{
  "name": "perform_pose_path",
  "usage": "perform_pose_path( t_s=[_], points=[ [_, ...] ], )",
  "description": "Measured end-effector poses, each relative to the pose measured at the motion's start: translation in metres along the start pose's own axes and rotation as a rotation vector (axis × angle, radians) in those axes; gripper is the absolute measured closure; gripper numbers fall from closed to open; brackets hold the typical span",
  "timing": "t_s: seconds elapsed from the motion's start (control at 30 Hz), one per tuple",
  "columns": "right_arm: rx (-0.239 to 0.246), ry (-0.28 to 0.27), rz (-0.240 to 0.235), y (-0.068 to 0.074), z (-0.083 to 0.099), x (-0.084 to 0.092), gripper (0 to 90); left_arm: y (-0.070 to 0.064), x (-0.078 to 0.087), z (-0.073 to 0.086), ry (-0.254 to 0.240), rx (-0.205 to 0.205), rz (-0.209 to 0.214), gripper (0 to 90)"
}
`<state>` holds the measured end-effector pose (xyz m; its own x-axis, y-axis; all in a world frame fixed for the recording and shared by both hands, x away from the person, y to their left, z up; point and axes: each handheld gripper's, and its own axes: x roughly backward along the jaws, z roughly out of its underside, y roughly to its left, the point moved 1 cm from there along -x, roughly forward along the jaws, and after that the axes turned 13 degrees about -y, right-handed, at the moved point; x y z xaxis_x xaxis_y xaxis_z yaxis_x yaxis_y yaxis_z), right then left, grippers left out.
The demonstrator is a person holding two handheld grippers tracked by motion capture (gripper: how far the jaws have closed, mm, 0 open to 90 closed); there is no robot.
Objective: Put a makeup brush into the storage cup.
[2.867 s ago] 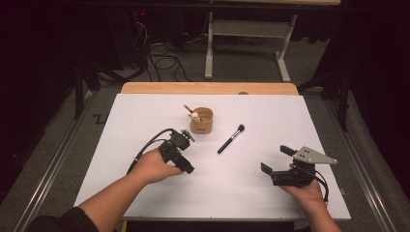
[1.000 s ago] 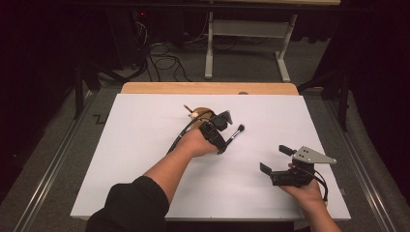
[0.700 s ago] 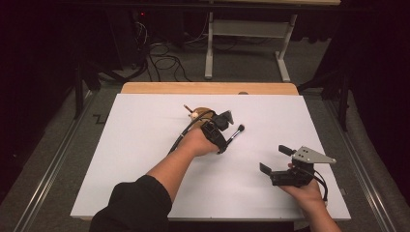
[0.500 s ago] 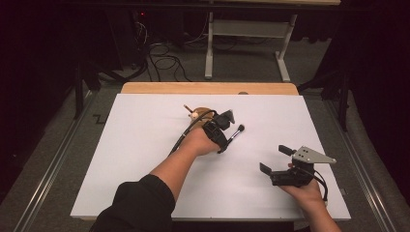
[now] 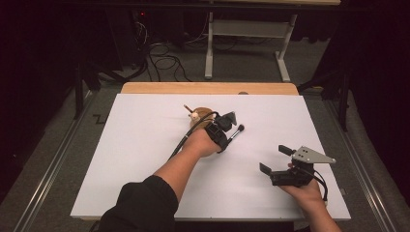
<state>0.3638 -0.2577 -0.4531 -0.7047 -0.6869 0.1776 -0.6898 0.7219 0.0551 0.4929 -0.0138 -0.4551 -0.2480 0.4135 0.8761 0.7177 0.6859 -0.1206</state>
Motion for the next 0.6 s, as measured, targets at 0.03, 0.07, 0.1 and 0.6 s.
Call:
perform_pose_path(
  t_s=[0.03,0.07,0.1,0.6],
  points=[
    [0.0,0.0,0.0,0.0,0.0,0.0,0.3,0.0,0.0,0.0,0.0,0.0,0.0,73.2],
    [-0.002,0.0,0.002,-0.0001,0.0,0.0002,0.3,-0.0005,-0.0012,0.0003,0.004,-0.005,-0.008,73.7],
    [-0.002,0.0,0.002,-0.0001,0.0,0.0002,0.3,-0.0005,-0.0012,0.0003,0.004,-0.005,-0.008,73.9],
    [-0.001,0.0,0.0,-0.0001,-0.0001,-0.0001,0.3,-0.0016,-0.0044,0.0016,0.031,-0.015,-0.038,78.3]
  ],
)
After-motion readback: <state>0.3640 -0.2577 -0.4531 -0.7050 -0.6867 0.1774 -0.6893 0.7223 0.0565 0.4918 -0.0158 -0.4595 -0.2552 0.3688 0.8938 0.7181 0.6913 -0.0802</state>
